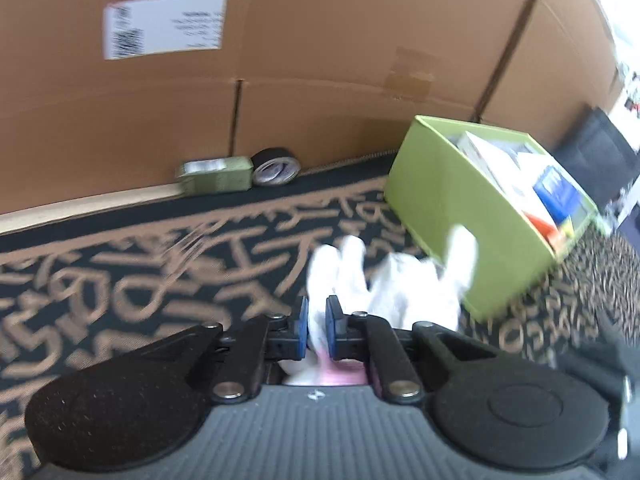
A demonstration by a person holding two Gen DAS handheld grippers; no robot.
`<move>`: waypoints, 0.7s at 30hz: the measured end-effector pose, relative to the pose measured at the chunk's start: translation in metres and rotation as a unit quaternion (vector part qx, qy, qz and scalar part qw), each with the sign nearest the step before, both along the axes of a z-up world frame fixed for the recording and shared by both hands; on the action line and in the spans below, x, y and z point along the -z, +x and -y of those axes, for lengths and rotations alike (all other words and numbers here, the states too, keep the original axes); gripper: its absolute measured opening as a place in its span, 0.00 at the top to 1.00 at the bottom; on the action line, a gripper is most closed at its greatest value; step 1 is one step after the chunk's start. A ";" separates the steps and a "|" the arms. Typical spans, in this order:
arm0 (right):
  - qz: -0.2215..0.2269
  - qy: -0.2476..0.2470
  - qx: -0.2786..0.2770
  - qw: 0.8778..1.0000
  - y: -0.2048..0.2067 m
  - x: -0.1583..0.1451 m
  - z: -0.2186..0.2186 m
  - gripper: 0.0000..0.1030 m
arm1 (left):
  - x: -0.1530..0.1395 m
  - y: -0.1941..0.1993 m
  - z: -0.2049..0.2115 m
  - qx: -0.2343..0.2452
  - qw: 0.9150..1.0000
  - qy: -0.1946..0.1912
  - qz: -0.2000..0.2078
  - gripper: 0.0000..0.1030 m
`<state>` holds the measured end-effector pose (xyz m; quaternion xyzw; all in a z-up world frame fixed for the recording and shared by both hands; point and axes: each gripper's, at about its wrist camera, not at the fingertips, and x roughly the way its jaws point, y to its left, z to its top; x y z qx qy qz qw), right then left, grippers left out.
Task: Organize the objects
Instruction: 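Grasp one white glove with right tool while left tool grasps the other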
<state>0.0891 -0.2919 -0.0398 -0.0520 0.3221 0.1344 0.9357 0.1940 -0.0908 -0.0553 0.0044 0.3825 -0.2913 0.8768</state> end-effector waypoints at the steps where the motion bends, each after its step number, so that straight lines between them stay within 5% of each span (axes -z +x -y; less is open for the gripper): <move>1: 0.002 0.002 -0.003 1.000 0.002 0.000 0.000 0.54 | -0.002 -0.007 -0.008 -0.005 1.000 0.005 0.003 0.90; 3: 0.005 -0.007 -0.010 1.000 0.006 0.002 -0.006 0.51 | -0.005 -0.016 -0.022 -0.023 1.000 0.005 0.005 0.86; 7: -0.004 -0.015 -0.024 1.000 0.012 0.008 -0.016 0.51 | -0.010 -0.025 -0.020 -0.048 0.998 0.001 0.028 0.28; 8: -0.007 -0.018 -0.027 0.999 0.013 0.011 -0.018 0.52 | -0.010 -0.026 -0.014 -0.056 0.998 0.005 0.036 0.26; 16: -0.008 -0.005 -0.026 1.000 0.000 0.014 -0.018 0.83 | 0.000 -0.031 0.027 -0.013 0.997 0.040 0.059 0.30; 18: -0.007 -0.002 -0.028 1.000 -0.003 0.014 -0.016 0.85 | 0.000 -0.031 0.026 -0.009 0.999 0.027 0.042 0.45; 21: -0.005 0.004 -0.028 1.000 -0.005 0.013 -0.013 0.89 | -0.002 -0.034 0.030 0.009 0.999 0.025 0.030 0.81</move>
